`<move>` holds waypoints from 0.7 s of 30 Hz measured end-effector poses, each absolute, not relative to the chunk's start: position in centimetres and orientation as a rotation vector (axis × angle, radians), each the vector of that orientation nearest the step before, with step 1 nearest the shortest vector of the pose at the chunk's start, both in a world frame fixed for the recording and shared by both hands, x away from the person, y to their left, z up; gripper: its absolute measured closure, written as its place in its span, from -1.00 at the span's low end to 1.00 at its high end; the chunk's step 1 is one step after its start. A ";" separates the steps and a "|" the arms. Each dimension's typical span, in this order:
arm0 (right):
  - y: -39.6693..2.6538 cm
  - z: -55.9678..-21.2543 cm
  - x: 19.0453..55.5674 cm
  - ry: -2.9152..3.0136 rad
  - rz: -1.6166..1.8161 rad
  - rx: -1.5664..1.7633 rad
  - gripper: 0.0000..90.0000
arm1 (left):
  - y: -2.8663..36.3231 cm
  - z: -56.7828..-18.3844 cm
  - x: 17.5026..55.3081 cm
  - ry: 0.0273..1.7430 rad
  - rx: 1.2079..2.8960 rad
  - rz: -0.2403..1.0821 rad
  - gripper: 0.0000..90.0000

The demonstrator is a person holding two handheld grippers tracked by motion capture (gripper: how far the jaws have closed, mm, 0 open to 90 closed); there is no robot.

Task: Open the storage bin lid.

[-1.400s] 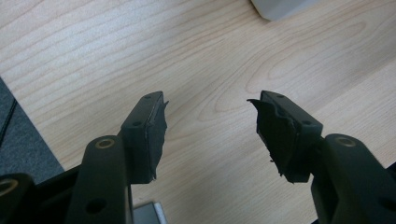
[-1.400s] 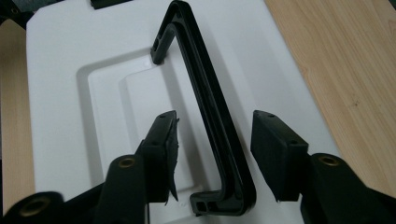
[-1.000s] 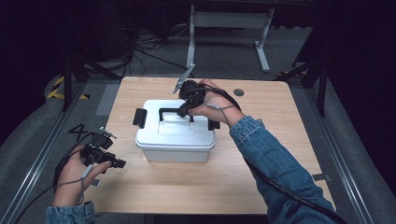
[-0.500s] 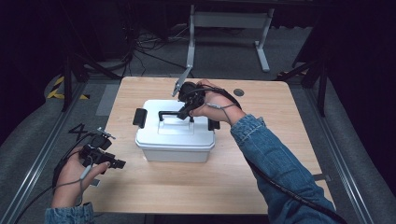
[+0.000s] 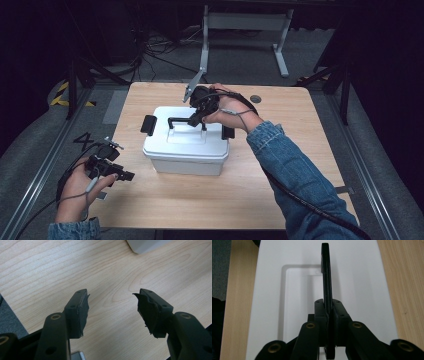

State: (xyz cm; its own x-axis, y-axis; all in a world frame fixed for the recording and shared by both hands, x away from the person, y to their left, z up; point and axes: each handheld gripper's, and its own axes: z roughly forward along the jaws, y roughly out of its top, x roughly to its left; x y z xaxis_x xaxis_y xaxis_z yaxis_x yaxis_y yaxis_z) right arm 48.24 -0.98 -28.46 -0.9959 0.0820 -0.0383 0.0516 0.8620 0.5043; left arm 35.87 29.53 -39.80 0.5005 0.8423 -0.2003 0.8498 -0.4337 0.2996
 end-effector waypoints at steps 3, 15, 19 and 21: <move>-1.2 -28.1 48.3 2.975 0.822 0.116 0.88 | 29.4 -39.8 35.9 1.403 2.396 -0.033 -0.05; -2.6 -25.8 48.1 2.940 0.895 0.136 0.88 | 29.1 -39.9 36.2 1.393 2.411 -0.028 -0.05; -3.6 -24.8 48.1 2.918 0.914 0.151 0.88 | 29.0 -40.1 36.3 1.398 2.409 -0.033 -0.05; -4.3 -24.4 48.1 2.903 0.930 0.174 0.88 | 29.0 -40.1 36.3 1.396 2.414 -0.031 -0.05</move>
State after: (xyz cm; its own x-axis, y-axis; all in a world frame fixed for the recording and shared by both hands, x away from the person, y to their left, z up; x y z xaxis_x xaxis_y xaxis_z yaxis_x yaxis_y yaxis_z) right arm 48.10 -4.25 -24.37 -0.9896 0.1349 -0.0497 0.0809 0.8084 0.5831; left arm 36.35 28.97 -40.09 0.5139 0.8362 -0.1914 0.8438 -0.4525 0.2886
